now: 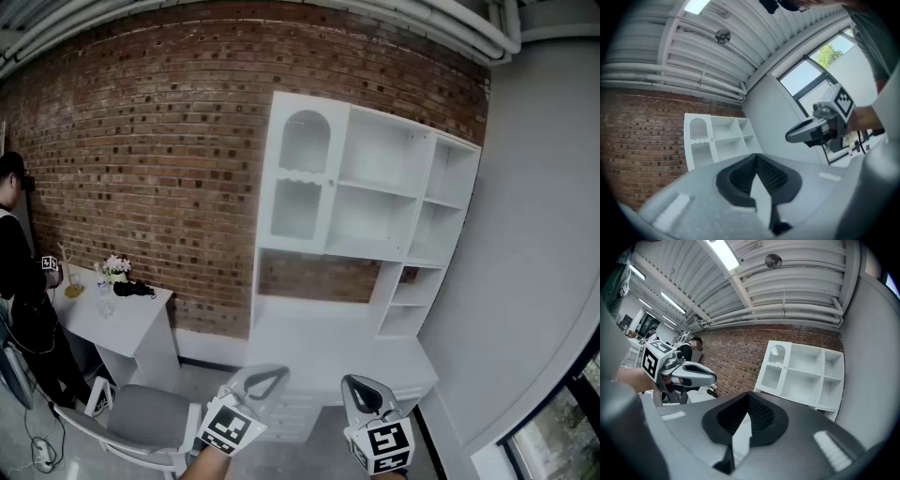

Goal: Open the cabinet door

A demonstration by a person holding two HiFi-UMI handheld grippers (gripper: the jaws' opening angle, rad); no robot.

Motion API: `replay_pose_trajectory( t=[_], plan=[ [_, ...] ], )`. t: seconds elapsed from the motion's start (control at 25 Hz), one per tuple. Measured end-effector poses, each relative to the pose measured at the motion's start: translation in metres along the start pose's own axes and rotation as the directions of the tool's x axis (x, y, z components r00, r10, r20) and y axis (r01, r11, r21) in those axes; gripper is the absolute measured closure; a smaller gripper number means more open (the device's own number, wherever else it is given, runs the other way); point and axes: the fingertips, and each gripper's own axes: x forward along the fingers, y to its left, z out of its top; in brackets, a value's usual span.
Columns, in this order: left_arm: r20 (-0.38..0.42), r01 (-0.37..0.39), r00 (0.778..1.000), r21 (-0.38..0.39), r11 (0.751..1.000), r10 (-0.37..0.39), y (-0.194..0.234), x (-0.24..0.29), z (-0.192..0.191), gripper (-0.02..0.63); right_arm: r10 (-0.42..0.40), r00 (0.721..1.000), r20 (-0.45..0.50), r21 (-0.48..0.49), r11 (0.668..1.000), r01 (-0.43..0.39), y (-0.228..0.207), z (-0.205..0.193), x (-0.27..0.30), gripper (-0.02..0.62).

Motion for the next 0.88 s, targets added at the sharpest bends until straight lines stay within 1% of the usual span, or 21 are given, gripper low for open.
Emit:
replay_pose_trajectory(
  t=[0.48,0.88],
  plan=[
    [-0.002,0.009,1.0,-0.005,1.0,-0.009,0.011,0.007,-0.013,0.604,0.003,1.0,-0.002,0.01,1.0,-0.003,0.001,-0.007,0.016,0.589],
    [-0.005,0.019,1.0,0.005,1.0,-0.019,0.025,0.013,-0.026,0.604,-0.011,1.0,0.005,0.011,1.0,0.011,0.001,-0.012,0.034,0.586]
  ],
)
